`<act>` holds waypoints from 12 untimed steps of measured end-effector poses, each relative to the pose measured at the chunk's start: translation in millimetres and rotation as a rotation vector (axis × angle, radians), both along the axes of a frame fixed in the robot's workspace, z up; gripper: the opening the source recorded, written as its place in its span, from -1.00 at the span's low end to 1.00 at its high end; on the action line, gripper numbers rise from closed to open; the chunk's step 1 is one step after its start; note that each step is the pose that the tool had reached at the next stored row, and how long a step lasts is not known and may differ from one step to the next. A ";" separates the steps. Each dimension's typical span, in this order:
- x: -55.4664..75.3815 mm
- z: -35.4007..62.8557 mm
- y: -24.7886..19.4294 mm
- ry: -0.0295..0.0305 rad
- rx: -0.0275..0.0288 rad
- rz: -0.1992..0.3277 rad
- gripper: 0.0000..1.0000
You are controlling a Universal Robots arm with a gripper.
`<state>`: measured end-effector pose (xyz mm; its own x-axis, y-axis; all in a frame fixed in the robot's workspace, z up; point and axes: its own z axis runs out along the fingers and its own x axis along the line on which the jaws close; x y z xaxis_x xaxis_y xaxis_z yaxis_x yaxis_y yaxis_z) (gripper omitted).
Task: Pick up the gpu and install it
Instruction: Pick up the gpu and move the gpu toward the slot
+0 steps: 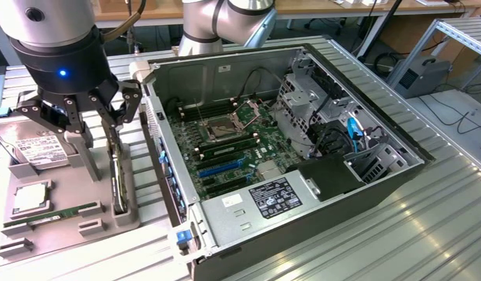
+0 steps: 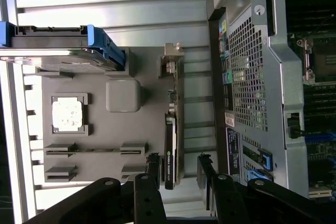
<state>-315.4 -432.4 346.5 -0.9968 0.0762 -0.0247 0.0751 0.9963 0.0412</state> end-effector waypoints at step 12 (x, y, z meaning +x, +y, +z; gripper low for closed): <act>-0.9 -2.6 -0.1 0.0001 -0.0001 0.000 -0.15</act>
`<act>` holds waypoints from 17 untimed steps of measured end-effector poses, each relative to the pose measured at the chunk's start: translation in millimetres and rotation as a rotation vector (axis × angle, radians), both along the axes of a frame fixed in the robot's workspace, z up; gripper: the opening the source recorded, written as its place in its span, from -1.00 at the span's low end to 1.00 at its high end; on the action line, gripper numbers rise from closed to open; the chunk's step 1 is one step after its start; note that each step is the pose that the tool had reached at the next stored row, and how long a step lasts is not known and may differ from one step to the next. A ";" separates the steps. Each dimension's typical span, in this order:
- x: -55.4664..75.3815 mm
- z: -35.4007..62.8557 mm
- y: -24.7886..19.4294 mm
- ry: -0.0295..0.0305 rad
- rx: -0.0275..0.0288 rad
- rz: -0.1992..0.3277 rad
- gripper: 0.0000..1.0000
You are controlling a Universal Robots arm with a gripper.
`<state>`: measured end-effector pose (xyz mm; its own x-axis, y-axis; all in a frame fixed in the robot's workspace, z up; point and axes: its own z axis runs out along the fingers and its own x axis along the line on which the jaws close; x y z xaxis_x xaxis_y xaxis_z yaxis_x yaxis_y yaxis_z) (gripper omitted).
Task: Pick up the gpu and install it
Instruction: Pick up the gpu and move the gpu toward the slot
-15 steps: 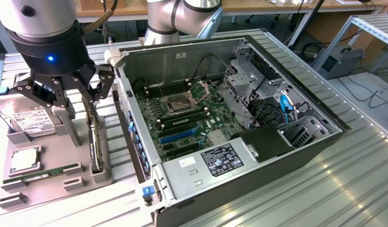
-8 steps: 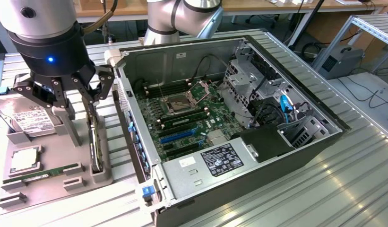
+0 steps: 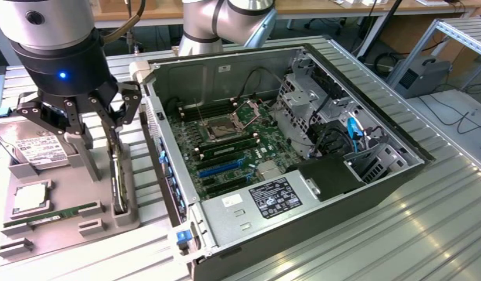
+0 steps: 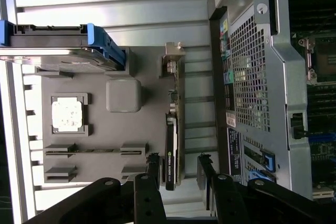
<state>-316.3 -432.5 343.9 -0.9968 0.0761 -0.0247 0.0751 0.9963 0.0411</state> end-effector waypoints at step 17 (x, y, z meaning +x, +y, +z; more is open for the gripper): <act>-2.1 -4.9 -0.5 0.0000 0.0000 0.000 -0.15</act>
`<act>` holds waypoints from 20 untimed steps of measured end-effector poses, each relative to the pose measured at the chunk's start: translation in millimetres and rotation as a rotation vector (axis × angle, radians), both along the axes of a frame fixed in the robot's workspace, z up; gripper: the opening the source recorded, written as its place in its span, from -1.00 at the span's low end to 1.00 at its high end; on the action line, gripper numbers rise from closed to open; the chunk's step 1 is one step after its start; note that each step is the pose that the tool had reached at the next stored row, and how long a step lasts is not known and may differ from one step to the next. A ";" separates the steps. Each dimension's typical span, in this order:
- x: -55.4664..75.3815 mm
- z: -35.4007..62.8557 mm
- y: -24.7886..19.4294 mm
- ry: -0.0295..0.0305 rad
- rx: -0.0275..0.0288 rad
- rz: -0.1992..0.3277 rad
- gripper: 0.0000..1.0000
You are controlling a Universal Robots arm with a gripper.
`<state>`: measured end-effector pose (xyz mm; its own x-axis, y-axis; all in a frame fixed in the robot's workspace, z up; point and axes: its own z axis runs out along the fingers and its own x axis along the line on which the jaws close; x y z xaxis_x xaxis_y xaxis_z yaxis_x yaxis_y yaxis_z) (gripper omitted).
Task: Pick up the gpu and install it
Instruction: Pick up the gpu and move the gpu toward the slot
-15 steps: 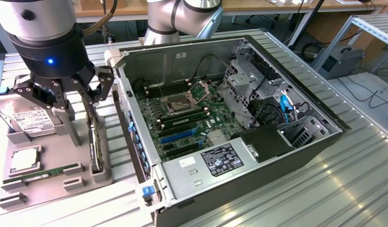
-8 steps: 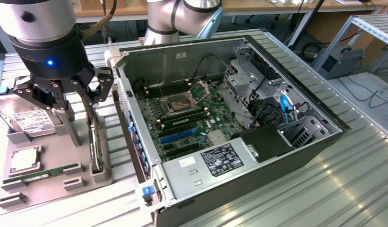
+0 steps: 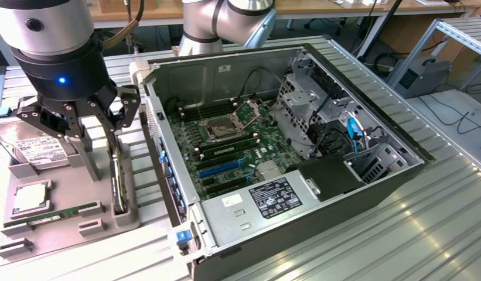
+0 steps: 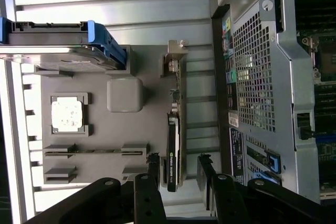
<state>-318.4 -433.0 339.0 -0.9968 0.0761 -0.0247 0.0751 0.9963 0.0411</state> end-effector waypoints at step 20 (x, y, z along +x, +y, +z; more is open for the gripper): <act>-2.3 -7.4 -0.1 0.0000 -0.0012 0.000 -0.15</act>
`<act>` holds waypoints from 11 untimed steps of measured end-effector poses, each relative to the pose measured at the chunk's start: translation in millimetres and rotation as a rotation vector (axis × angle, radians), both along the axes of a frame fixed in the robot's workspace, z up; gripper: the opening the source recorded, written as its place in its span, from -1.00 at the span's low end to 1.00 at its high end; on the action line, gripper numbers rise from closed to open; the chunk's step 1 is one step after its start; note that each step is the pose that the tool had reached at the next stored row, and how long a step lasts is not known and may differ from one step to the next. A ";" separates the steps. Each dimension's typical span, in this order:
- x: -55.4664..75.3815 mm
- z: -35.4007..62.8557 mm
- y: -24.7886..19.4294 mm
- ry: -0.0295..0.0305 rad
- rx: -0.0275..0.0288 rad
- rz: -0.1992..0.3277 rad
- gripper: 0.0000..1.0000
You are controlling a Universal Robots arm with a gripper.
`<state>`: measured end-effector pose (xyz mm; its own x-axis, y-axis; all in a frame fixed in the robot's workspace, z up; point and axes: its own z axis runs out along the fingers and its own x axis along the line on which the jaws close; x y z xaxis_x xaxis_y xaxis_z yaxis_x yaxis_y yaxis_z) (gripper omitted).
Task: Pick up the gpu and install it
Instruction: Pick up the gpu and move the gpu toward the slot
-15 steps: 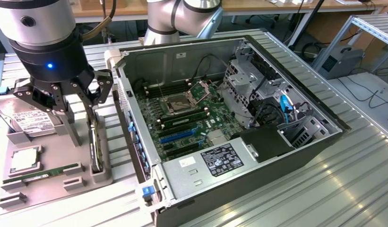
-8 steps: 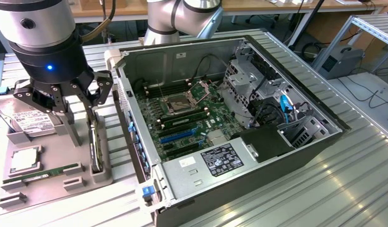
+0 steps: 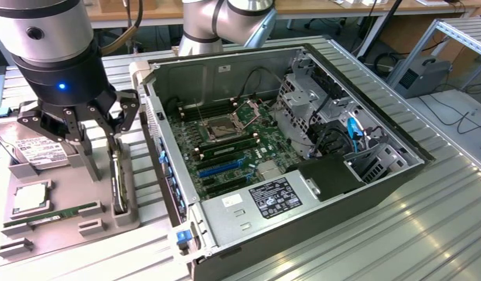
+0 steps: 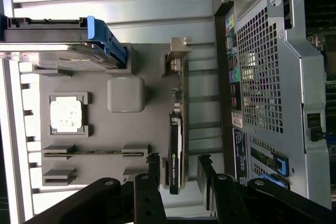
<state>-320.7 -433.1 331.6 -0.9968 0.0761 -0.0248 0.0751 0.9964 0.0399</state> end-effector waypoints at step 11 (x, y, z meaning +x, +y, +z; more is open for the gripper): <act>-0.8 -3.6 0.0 0.0000 -0.0011 0.000 -0.15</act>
<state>-321.5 -433.1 328.0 -0.9968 0.0761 -0.0249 0.0751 0.9964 0.0388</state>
